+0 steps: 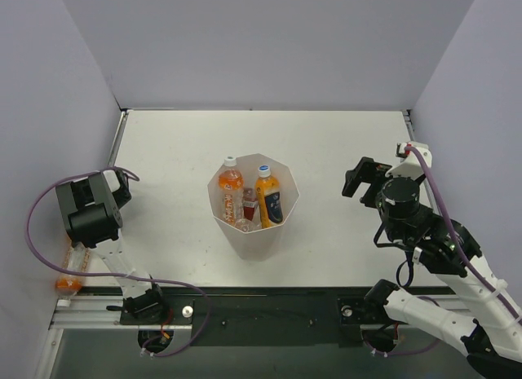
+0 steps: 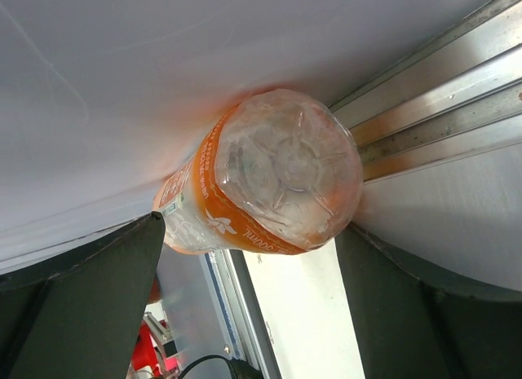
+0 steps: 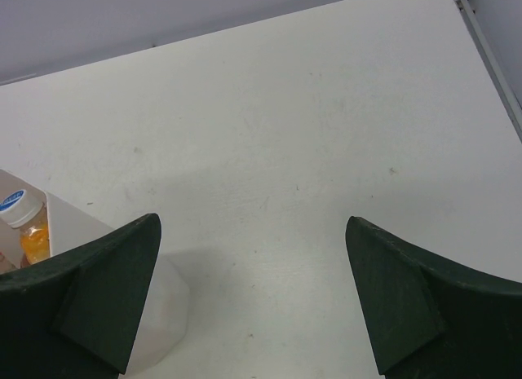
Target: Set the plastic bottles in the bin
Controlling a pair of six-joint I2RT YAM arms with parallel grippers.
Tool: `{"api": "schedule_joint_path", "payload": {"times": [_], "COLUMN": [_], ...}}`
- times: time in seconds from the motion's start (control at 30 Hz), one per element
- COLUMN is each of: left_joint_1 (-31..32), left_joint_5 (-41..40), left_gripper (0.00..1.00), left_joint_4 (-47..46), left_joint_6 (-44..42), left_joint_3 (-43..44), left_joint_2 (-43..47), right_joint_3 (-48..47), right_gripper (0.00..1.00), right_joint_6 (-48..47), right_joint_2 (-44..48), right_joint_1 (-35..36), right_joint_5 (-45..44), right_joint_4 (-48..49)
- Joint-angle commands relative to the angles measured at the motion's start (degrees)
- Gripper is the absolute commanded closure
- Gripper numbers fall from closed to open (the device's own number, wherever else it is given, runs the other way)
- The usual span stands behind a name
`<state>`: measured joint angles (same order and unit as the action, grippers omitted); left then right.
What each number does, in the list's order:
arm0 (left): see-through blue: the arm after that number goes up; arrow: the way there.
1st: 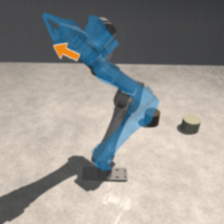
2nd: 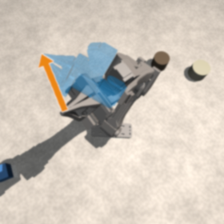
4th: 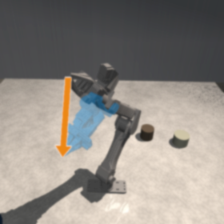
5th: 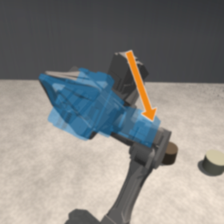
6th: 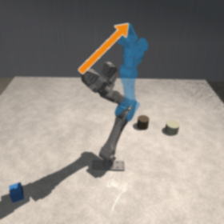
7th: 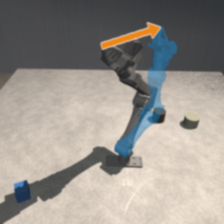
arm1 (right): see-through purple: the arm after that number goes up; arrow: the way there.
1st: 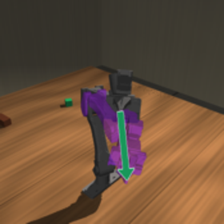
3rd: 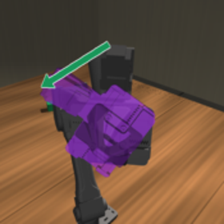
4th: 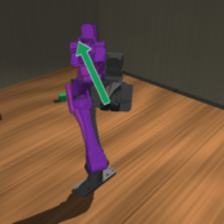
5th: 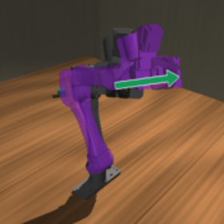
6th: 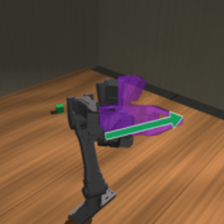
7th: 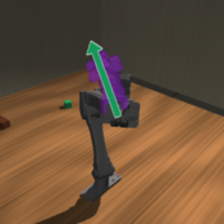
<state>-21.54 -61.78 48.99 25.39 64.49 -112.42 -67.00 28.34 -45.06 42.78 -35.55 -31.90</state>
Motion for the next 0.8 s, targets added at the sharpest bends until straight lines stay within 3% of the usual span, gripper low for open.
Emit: {"api": "schedule_joint_path", "payload": {"times": [0.0, 0.3, 0.77], "left_joint_1": [-1.14, -1.05, 3.43], "left_joint_5": [3.32, 0.08, -16.25], "left_gripper": [0.03, 0.03, 0.03], "left_joint_4": [-3.12, -2.59, 6.55], "left_joint_6": [0.45, 1.42, 11.78], "left_joint_3": [1.94, 2.4, 5.03], "left_joint_2": [-0.51, -1.22, -0.78], "right_joint_3": [-0.32, -0.15, 0.64], "right_gripper": [0.1, 0.1, 0.1], "right_joint_6": [1.46, 1.98, 3.48], "right_joint_2": [-0.12, -1.26, -1.79], "right_joint_1": [-0.16, -0.16, -0.25], "right_joint_5": [-0.13, -0.04, 1.27], "right_joint_4": [1.58, 1.4, 1.67]}}
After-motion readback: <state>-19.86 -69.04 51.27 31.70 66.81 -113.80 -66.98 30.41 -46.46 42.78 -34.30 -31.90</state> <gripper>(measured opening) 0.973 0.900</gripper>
